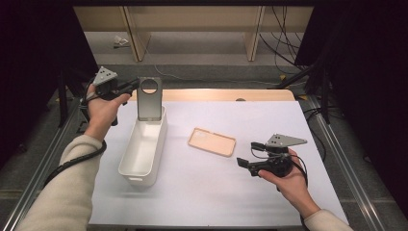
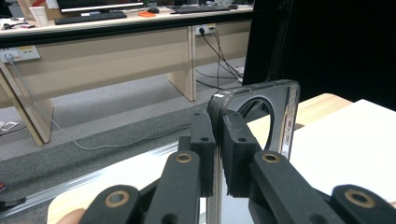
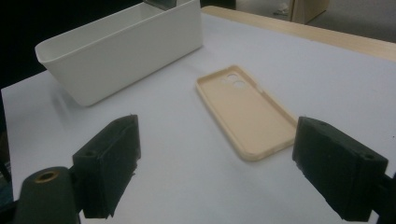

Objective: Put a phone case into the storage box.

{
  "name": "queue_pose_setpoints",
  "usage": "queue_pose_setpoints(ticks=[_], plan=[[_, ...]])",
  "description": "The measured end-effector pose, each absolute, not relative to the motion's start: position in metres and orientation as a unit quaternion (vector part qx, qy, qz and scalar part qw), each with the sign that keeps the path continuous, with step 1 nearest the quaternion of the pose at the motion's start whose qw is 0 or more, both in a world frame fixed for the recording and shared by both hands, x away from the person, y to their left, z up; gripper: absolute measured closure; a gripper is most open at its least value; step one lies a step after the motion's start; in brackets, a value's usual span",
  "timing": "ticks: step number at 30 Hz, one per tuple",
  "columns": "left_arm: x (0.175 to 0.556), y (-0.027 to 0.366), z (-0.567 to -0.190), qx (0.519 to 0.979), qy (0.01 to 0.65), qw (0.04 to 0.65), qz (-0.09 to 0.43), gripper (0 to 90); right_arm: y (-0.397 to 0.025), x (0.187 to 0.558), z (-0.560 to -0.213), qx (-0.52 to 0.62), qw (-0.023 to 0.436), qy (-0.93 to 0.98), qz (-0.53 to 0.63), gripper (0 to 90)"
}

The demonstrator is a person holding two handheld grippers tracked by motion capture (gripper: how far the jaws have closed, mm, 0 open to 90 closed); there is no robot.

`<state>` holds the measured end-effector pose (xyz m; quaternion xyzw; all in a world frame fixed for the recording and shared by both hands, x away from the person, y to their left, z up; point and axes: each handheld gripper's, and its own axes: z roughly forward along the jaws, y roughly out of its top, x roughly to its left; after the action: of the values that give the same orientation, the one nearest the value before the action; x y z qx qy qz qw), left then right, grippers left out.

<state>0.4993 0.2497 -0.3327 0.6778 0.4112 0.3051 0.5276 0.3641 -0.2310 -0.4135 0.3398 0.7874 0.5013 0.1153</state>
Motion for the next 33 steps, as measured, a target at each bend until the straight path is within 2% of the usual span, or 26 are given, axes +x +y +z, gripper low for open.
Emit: queue_pose_setpoints(ticks=[33], plan=[[0.514, 0.25, -0.347, 0.681, 0.42, 0.52, 0.299, 83.7, -0.233, 0.364, -0.413, 0.342, 0.117, 0.785, 0.502, 16.1]])
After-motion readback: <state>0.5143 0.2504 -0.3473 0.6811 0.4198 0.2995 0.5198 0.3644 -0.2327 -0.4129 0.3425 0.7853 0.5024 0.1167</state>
